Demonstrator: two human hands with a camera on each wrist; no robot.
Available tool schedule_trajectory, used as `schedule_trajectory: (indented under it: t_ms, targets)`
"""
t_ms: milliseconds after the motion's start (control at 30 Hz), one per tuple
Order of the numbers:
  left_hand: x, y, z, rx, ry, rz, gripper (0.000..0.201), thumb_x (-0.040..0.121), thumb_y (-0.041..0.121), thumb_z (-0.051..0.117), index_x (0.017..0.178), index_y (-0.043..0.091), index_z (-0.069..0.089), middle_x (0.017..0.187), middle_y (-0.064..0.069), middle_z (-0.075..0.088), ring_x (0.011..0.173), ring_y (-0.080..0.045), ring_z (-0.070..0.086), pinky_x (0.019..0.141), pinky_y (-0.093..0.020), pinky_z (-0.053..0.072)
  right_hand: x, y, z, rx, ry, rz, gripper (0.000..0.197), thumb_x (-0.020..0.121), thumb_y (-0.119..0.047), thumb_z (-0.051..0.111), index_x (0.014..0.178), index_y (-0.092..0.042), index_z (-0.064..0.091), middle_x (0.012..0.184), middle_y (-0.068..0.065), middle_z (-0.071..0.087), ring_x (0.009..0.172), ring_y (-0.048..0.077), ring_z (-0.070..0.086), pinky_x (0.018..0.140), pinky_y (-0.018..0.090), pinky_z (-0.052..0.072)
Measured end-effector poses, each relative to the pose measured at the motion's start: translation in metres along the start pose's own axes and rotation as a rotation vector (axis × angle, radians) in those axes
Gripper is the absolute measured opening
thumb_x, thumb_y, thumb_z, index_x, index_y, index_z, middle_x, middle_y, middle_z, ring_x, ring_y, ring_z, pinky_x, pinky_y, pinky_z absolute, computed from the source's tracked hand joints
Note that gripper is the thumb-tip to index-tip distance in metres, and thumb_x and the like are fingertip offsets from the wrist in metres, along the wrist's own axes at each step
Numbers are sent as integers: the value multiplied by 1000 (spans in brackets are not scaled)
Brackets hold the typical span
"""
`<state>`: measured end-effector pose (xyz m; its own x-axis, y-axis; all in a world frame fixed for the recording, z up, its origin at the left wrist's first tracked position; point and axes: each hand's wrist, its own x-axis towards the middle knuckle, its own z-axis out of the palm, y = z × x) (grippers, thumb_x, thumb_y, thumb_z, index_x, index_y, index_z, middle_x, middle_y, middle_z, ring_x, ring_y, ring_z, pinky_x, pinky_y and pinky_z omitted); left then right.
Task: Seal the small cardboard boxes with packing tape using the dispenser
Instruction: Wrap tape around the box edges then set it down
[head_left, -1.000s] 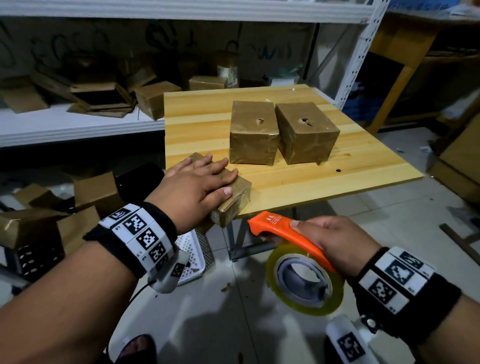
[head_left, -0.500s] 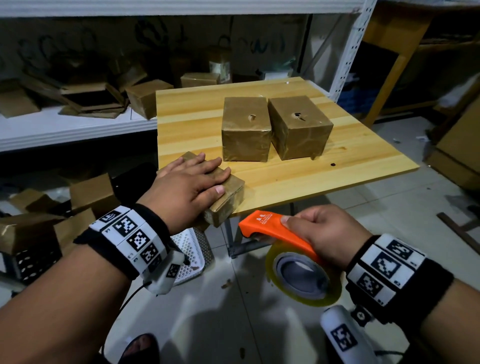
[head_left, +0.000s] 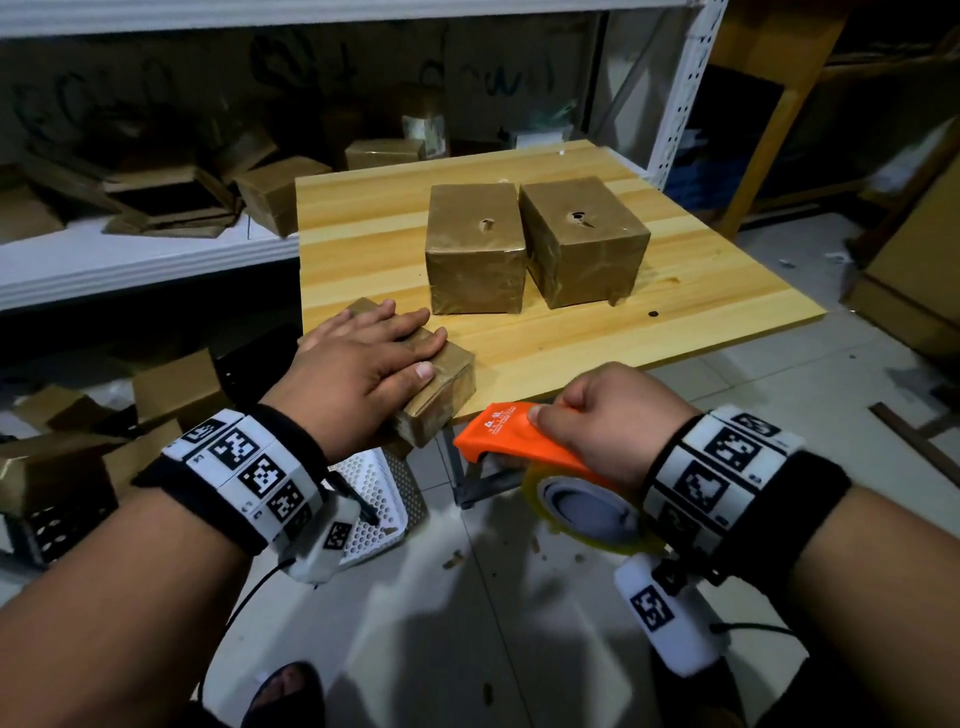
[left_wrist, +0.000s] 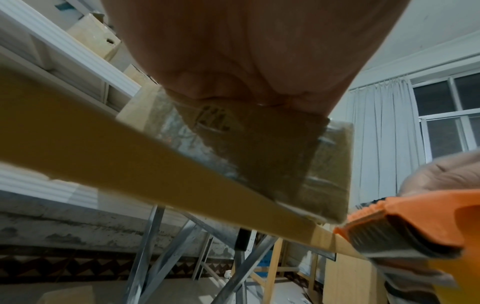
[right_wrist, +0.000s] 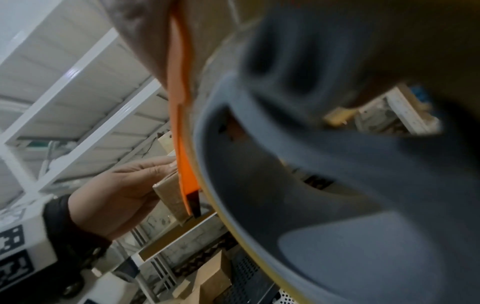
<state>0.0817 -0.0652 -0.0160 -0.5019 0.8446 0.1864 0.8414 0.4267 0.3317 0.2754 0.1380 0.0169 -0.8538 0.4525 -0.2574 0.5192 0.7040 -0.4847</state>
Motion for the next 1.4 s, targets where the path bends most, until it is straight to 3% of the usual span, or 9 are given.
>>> schedule_trajectory:
  t_ms: [133, 333, 467, 567, 667, 767, 933, 1233, 1400]
  targets:
    - [4, -1, -1, 0, -2, -1, 52, 93, 71, 25, 142, 61, 37, 164, 23, 34, 159, -9, 19, 128, -44, 10, 10, -13, -13, -203, 2, -51, 42, 95, -55, 62, 93, -16, 76, 84, 1, 73, 84, 22, 68, 83, 35, 59]
    - [9, 0, -2, -27, 10, -14, 55, 90, 74, 23, 141, 61, 39, 162, 26, 33, 158, -7, 18, 128, -46, 10, -10, 2, 32, -462, -337, -96, 42, 94, -58, 60, 94, -18, 75, 85, -1, 71, 80, 21, 68, 70, 33, 53]
    - [9, -1, -2, -51, 10, -6, 52, 90, 73, 25, 139, 62, 37, 159, 28, 31, 158, -7, 18, 129, -46, 10, -17, 7, 4, -253, -199, -40, 37, 95, -62, 62, 92, -27, 74, 86, -5, 76, 81, 14, 72, 80, 34, 61]
    - [9, -2, -3, -44, -5, -10, 52, 90, 74, 24, 140, 63, 37, 161, 29, 30, 158, -6, 16, 129, -45, 8, -34, 4, -22, 121, -102, -57, 30, 92, -60, 67, 88, -31, 74, 83, -5, 77, 71, 11, 76, 71, 36, 65]
    - [10, -1, -3, -46, -20, -22, 56, 90, 74, 23, 142, 62, 40, 164, 27, 30, 159, -6, 15, 129, -45, 7, -34, 5, -47, 397, 241, -99, 28, 95, -50, 66, 84, -26, 75, 77, -5, 75, 64, 6, 72, 60, 24, 55]
    - [10, 3, -3, -37, -20, -36, 66, 88, 75, 20, 147, 56, 43, 165, 25, 30, 159, -7, 15, 129, -44, 6, -14, 9, -54, 264, 583, -150, 25, 98, -47, 60, 97, -27, 76, 88, -10, 75, 80, 8, 69, 65, 23, 49]
    - [11, 8, -3, -20, -30, -51, 66, 88, 74, 17, 148, 57, 40, 166, 25, 27, 159, -6, 13, 129, -42, 5, 23, 14, -29, -261, 496, -131, 47, 102, -49, 55, 142, -26, 61, 120, 6, 77, 108, 32, 70, 88, 39, 51]
    - [9, 8, -3, -43, -13, -53, 62, 89, 72, 19, 146, 59, 38, 165, 28, 25, 159, -5, 12, 129, -38, 3, 54, 15, -15, -490, 496, -162, 47, 100, -60, 52, 140, -36, 57, 118, -1, 77, 119, 30, 61, 98, 46, 35]
    - [11, 7, -3, -18, -25, -45, 61, 90, 72, 17, 147, 59, 35, 165, 27, 24, 159, -7, 11, 129, -41, 3, 31, 1, -8, -359, 796, -362, 39, 95, -56, 61, 111, -23, 74, 106, 4, 68, 102, 29, 60, 87, 44, 44]
